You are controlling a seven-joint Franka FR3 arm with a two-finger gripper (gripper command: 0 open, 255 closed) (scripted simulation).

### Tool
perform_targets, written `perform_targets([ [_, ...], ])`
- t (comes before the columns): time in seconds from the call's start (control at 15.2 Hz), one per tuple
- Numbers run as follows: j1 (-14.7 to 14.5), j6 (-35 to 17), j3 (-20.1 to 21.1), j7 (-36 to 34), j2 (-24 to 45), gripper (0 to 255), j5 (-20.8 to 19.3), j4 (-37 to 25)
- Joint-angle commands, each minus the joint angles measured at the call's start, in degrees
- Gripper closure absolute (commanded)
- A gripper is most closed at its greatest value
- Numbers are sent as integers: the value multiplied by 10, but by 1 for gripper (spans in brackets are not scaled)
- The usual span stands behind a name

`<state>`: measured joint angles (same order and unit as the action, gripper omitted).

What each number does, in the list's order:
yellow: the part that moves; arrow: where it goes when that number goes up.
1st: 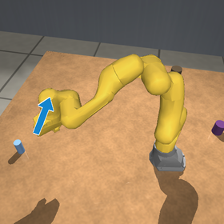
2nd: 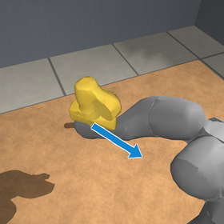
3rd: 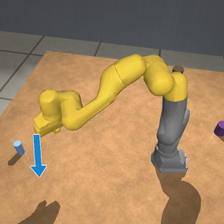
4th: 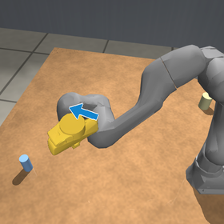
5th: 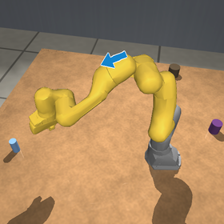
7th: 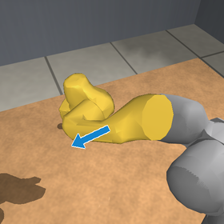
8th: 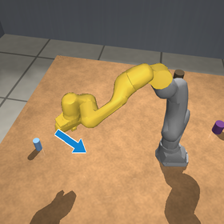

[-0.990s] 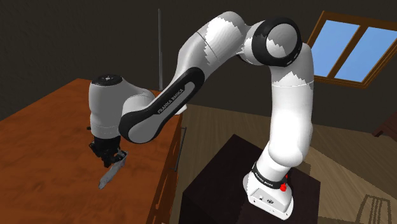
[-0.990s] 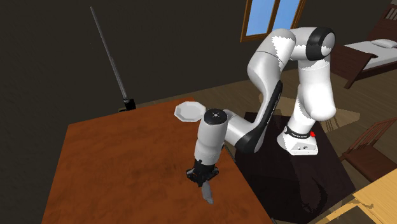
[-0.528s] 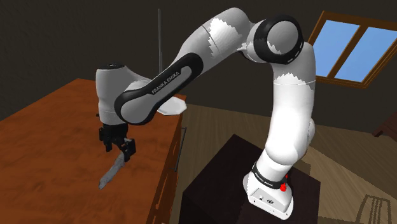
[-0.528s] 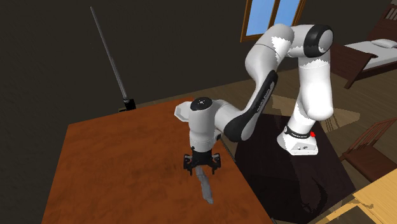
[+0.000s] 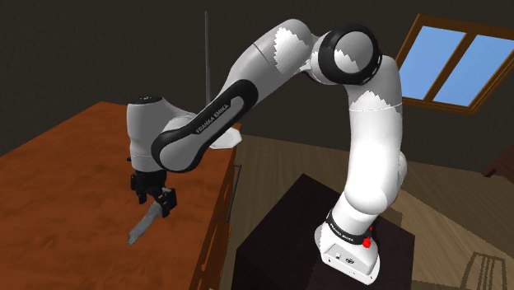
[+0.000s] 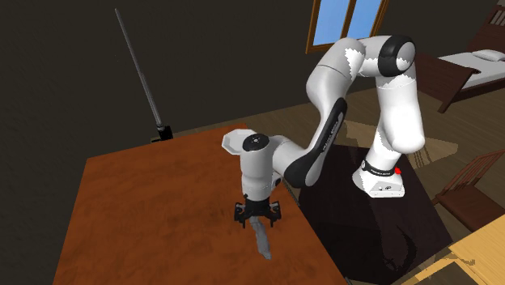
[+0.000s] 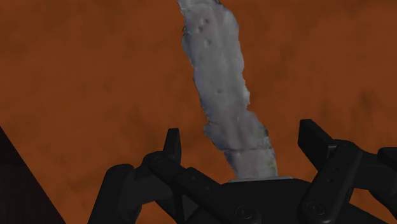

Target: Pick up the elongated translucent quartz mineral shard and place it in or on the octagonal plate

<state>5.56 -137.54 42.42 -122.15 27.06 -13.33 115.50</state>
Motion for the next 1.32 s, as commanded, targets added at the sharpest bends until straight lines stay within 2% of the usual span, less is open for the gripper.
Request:
perform_targets([
  [0.0,-1,-2,-1,-1,2,0,-2,0],
  [0.26,-1,-2,-1,-1,2,0,-2,0],
  [0.33,-2,-2,-1,-1,2,255,-2,0],
  [0.92,-6,-5,-3,-6,1,255,-7,-10],
  [0.99,-6,-5,-3,-6,1,0,-7,-10],
  [1.25,-6,91,39,92,79,0,30,-130],
])
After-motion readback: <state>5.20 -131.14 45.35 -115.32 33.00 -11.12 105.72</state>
